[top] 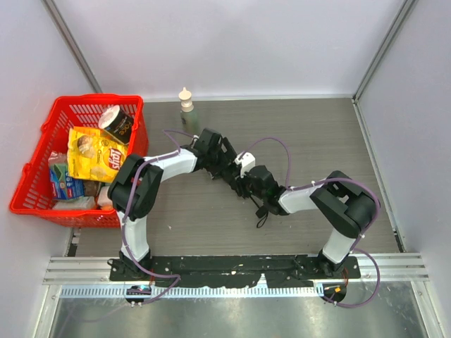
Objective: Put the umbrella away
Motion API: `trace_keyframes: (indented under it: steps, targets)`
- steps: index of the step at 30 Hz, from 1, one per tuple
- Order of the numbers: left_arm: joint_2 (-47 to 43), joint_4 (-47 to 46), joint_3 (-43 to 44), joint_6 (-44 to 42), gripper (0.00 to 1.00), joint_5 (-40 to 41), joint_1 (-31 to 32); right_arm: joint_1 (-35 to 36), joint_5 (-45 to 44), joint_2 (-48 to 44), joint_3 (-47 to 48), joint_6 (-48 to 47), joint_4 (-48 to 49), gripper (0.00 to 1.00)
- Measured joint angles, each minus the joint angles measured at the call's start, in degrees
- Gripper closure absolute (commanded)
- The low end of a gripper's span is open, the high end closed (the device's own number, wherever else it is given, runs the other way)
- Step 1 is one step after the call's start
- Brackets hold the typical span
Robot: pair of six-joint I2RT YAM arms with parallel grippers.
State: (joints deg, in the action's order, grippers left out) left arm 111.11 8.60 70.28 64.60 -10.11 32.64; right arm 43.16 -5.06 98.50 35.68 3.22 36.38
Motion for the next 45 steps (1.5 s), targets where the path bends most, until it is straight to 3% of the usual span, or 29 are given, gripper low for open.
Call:
trace_keyframes:
  steps: [4, 6, 8, 12, 15, 23, 36, 38, 45]
  targets:
    - [0.7, 0.7, 0.2, 1.6, 0.37, 1.1, 0.4, 1.0, -2.5, -0.4, -0.2, -1.7, -0.4, 0.99]
    - [1.4, 1.1, 0.7, 2.0, 0.4, 1.4, 0.4, 1.7, -4.3, -0.5, -0.3, -2.7, -0.5, 0.99]
    - [1.8, 1.1, 0.8, 2.6, 0.36, 1.4, 0.5, 2.1, -5.6, -0.7, -0.5, -3.6, -0.7, 0.99]
    - [1.6, 0.2, 0.8, 2.4, 0.11, 1.2, 0.7, 2.3, -6.5, -1.1, -0.6, -4.7, -1.2, 0.99]
    - [-0.2, -2.1, -1.0, 0.9, 0.05, 1.0, 0.9, 2.4, -6.2, -1.9, -1.4, -4.9, -1.3, 0.99]
    - [-10.6, -4.2, -11.5, -5.0, 0.14, -6.6, -2.4, 2.0, -2.5, -10.2, -8.6, -5.3, -1.3, 0.99]
    - [-18.6, -14.4, -8.4, -6.1, 0.07, -23.0, -5.5, -3.1, 3.3, -29.3, -7.0, -5.8, -9.6, 0.99]
    - [-19.3, -14.3, -6.7, -5.9, 0.01, -23.6, -5.5, -4.2, 4.9, -31.3, -5.9, -6.1, -12.0, 0.99]
    - [-21.2, -6.8, -1.5, -2.9, 0.0, -19.7, -3.8, -4.9, 7.3, -33.7, -2.4, -8.0, -18.0, 0.99]
